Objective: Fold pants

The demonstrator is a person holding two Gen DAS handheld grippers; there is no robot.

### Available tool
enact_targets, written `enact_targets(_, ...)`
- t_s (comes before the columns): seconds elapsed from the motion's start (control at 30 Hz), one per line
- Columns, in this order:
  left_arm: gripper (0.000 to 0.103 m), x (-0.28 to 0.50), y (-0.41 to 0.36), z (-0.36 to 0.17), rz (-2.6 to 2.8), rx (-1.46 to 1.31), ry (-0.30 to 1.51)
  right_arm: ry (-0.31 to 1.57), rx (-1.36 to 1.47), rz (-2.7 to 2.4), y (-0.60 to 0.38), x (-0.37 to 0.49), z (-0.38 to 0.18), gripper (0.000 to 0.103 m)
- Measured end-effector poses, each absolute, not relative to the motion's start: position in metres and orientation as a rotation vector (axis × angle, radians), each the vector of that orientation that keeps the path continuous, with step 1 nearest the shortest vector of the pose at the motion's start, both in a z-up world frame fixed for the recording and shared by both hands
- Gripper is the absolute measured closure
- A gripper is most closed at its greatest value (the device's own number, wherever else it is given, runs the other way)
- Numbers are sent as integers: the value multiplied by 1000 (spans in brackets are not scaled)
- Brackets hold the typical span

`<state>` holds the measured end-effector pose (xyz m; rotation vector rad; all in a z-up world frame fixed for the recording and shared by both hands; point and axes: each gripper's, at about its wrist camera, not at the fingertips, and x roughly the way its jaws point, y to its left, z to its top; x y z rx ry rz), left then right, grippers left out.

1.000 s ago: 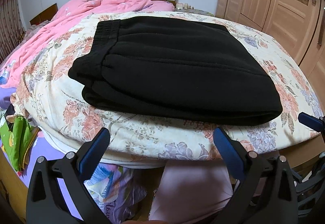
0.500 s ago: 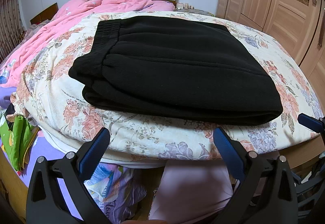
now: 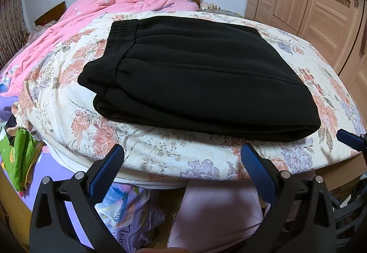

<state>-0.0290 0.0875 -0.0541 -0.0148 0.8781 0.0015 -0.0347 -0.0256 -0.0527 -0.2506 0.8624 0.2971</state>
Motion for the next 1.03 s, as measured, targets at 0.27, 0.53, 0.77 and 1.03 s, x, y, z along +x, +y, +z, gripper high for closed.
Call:
enact_targets(0.27,2,-29,88,-54,1,-16,877,864,-251,299,-25,-35,-54,5)
enact_targets(0.53,2,-29,89,-54,0,-16,878,864,-251,300,-26,-35,-54,5)
enact_targets(0.77,2,-30,88,-54,6,-21,869,864,-251,300,-26,-35,-54,5)
enact_targets(1.03,2,-29,86,-55,11,-43,888,865,-250,300,-27,-35,-54,5)
